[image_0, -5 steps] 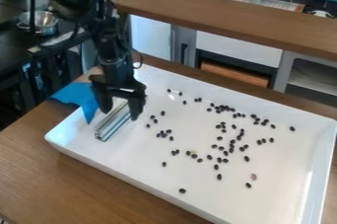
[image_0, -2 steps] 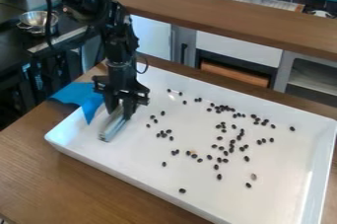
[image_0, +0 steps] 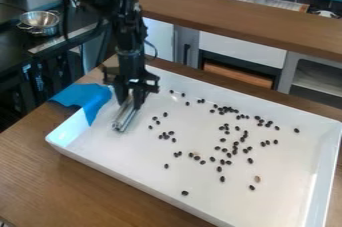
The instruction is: Sweep into pile
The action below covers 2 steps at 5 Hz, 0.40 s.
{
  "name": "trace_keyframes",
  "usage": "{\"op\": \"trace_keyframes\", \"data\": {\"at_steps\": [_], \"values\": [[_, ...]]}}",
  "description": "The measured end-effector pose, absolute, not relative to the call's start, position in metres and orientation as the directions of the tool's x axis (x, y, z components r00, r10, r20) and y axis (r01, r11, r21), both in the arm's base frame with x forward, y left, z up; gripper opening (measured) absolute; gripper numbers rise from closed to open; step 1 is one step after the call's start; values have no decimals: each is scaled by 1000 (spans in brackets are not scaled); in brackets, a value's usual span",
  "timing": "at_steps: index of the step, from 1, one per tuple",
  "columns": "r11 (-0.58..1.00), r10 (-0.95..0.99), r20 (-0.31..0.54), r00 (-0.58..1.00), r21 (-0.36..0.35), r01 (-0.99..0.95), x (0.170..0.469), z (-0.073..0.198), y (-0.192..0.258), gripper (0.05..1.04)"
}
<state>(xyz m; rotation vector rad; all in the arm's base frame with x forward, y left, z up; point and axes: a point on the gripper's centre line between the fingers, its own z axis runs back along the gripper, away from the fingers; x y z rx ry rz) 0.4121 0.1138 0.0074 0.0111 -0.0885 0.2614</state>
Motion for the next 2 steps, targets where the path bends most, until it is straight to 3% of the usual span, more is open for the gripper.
{"op": "trace_keyframes", "data": {"at_steps": [2], "values": [[965,264,66,962,-30,-262,439,16,112,368]]}}
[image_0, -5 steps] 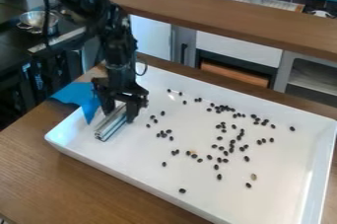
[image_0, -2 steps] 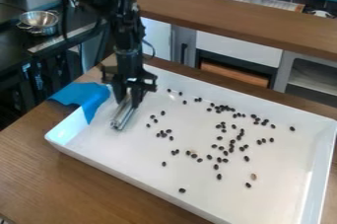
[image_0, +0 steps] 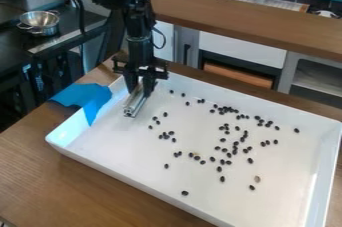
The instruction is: Sweep into pile
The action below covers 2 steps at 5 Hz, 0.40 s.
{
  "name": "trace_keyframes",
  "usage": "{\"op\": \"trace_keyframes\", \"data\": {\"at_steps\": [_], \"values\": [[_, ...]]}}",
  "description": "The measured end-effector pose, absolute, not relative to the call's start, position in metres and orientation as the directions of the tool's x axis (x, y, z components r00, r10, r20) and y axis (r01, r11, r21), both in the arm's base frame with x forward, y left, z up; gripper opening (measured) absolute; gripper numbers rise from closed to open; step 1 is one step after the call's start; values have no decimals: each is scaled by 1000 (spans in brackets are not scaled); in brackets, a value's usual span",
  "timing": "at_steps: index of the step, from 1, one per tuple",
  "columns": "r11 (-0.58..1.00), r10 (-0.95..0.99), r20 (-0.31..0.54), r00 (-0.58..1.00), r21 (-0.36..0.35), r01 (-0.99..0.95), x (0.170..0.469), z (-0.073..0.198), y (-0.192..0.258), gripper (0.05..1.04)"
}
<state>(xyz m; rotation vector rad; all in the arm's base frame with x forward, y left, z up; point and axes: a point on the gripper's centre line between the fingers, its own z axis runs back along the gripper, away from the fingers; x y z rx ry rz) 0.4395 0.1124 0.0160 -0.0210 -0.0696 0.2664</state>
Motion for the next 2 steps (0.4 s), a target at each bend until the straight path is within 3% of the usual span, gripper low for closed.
{"op": "trace_keyframes", "data": {"at_steps": [2], "values": [[980,195,68,978,18,-197,443,1,111,368]]}}
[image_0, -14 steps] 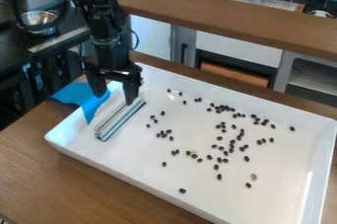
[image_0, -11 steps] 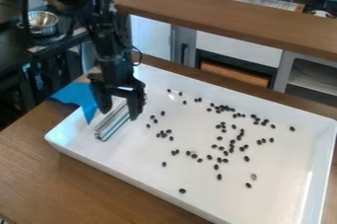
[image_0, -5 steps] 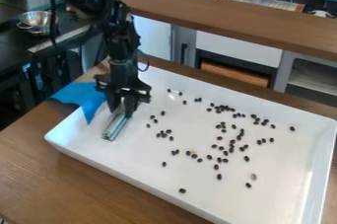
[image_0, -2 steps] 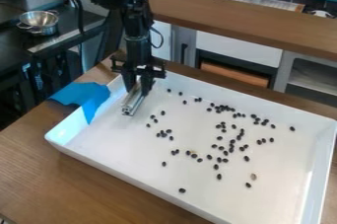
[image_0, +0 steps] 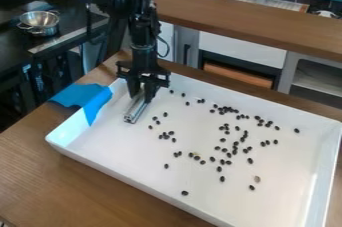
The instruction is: Sweep into pile
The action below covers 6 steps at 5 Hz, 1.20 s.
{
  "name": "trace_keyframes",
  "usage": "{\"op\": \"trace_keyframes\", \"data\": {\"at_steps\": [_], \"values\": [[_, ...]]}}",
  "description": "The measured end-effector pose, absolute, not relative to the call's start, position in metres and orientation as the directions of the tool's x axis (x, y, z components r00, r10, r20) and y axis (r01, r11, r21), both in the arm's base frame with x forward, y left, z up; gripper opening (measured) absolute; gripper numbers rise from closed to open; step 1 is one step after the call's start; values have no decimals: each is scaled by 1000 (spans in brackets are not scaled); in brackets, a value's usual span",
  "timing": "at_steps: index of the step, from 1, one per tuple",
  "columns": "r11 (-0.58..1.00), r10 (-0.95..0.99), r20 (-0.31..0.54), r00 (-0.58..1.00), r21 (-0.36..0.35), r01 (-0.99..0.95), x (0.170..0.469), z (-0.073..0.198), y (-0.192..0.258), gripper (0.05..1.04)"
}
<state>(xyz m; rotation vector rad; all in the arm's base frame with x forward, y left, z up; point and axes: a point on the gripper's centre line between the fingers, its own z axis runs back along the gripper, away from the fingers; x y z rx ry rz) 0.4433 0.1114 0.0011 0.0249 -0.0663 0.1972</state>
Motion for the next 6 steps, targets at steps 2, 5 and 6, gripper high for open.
{"op": "trace_keyframes", "data": {"at_steps": [2,5,6], "values": [[983,183,65,981,24,-185,453,-1,107,368],[979,201,-7,980,-25,-201,454,4,62,368],[983,178,-19,984,-32,-178,455,4,42,368]]}}
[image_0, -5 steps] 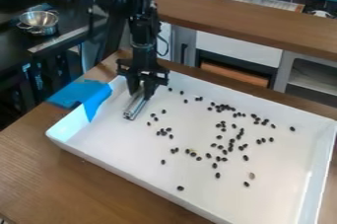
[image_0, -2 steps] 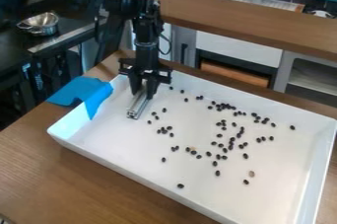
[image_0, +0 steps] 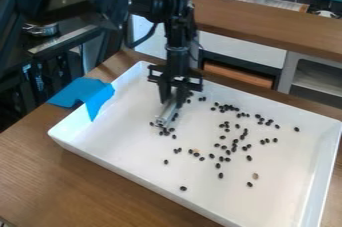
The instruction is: Sweep into pile
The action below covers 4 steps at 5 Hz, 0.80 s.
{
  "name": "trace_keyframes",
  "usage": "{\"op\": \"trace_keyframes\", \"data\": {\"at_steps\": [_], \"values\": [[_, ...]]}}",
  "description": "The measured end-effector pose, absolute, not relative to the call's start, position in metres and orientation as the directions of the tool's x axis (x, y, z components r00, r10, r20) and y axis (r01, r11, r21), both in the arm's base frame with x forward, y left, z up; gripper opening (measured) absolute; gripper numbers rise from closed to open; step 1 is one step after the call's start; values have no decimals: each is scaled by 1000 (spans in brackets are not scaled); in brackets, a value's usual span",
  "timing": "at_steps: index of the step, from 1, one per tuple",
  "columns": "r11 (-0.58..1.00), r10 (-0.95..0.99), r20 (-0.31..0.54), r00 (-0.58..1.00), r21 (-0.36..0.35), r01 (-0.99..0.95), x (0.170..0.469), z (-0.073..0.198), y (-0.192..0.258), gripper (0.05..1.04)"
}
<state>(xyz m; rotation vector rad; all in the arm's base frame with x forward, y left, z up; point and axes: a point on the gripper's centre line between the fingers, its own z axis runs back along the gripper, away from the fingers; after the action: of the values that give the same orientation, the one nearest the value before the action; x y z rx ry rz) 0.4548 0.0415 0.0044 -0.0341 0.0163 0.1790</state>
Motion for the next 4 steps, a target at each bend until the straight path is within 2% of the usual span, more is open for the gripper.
{"op": "trace_keyframes", "data": {"at_steps": [4], "values": [[986,165,12,986,-17,-165,450,0,16,368]]}}
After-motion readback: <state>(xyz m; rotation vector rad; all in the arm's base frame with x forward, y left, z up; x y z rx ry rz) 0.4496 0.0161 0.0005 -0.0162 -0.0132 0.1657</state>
